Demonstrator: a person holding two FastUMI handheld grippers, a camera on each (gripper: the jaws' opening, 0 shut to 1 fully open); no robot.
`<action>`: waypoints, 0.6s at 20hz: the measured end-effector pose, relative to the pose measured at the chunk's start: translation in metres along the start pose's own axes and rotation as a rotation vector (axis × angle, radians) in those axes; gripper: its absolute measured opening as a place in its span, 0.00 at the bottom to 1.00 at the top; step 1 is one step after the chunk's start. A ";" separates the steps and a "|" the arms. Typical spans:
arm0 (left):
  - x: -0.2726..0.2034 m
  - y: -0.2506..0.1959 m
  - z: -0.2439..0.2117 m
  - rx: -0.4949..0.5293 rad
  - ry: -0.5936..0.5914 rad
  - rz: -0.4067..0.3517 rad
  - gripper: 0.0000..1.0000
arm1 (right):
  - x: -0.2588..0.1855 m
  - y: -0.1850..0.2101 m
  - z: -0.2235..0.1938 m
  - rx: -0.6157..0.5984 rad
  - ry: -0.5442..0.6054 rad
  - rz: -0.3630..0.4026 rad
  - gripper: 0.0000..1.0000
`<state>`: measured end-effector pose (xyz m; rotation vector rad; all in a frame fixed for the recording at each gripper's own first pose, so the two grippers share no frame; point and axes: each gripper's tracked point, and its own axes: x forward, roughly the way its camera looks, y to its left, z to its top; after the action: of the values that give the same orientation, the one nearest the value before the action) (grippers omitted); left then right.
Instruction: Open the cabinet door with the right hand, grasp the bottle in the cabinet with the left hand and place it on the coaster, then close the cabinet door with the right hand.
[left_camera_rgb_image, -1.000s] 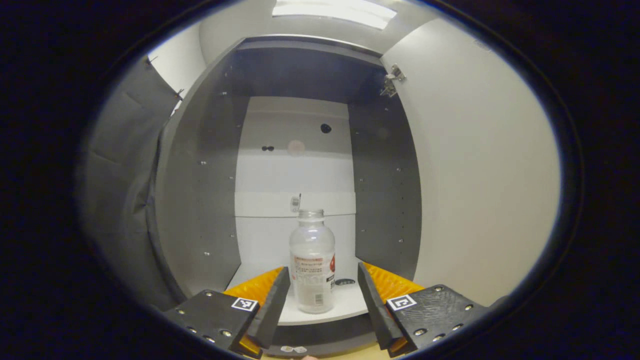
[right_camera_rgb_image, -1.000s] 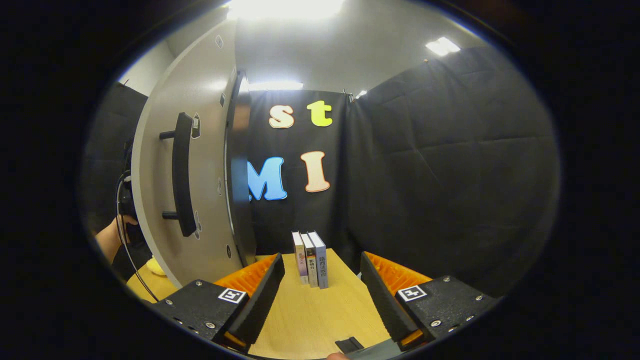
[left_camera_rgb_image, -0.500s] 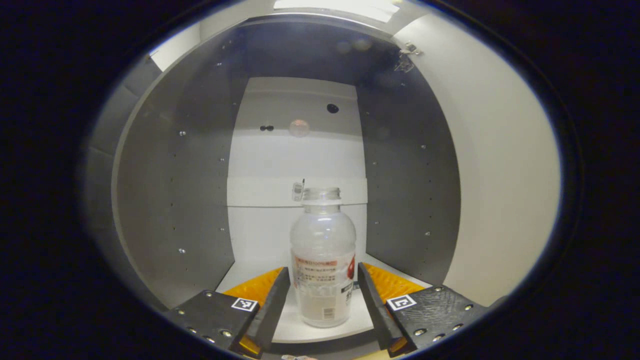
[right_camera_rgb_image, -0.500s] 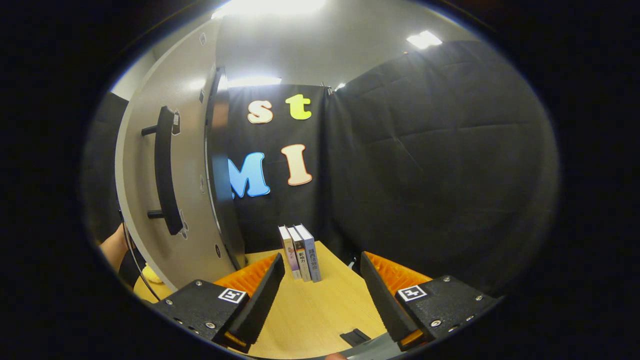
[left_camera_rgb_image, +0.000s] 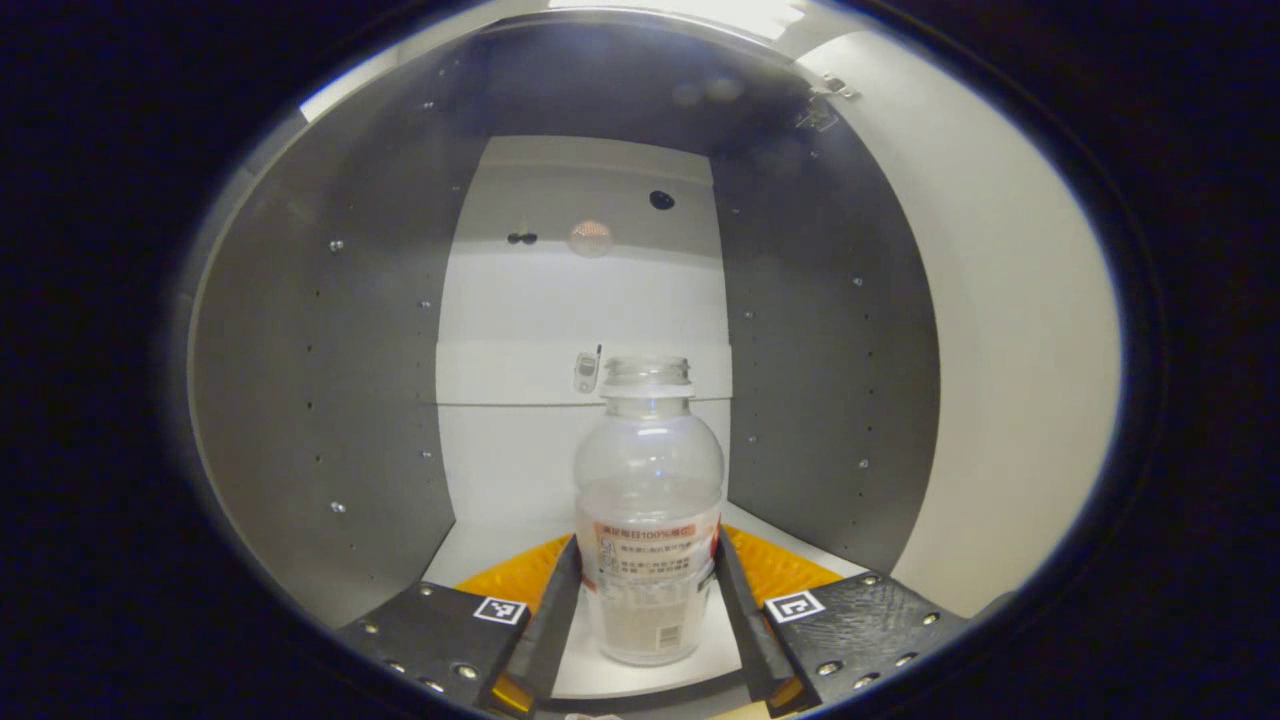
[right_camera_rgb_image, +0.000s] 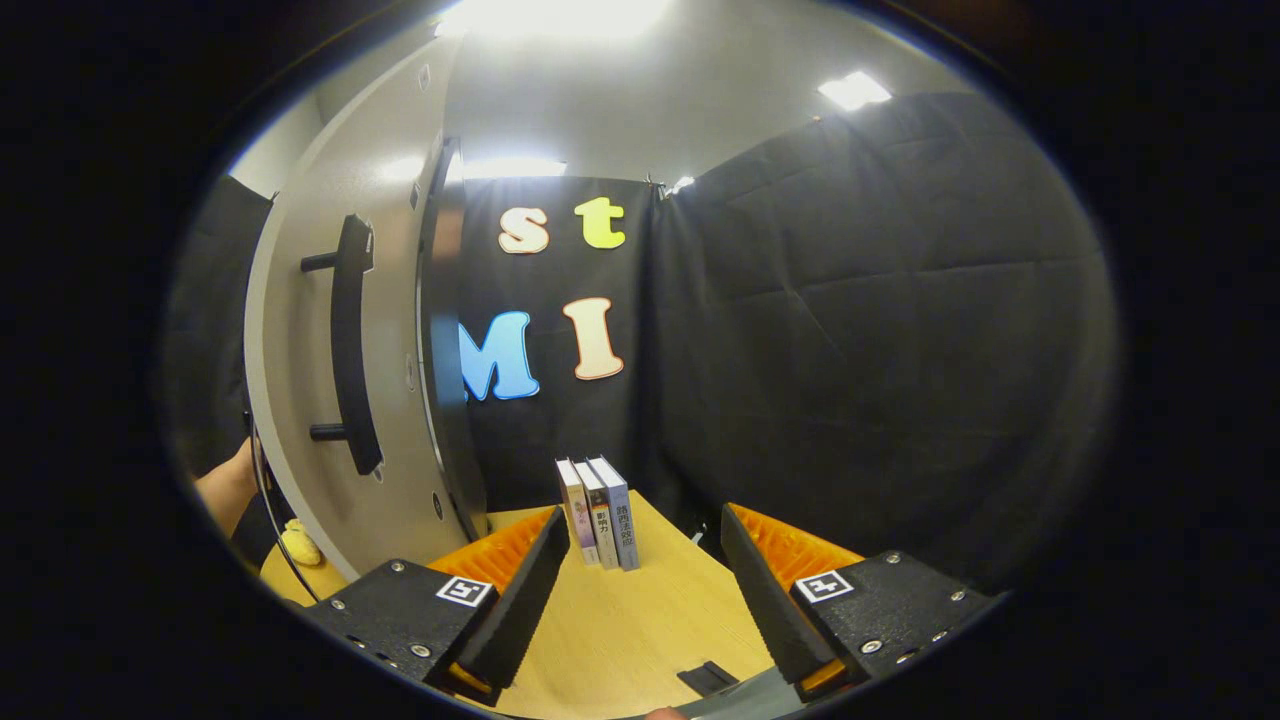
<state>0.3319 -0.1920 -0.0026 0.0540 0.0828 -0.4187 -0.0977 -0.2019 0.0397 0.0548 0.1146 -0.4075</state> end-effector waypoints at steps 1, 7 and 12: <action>-0.007 -0.001 0.009 0.002 -0.023 0.005 0.71 | 0.000 0.000 0.001 0.007 -0.006 0.013 0.94; -0.062 -0.001 0.046 0.009 -0.084 0.057 0.75 | -0.008 -0.008 0.000 0.018 -0.007 0.091 0.94; -0.120 -0.003 0.052 -0.006 -0.092 0.104 0.75 | -0.018 -0.018 0.005 0.013 -0.010 0.154 0.94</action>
<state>0.2246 -0.1498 0.0604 0.0331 -0.0099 -0.3161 -0.1207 -0.2117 0.0464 0.0744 0.0973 -0.2547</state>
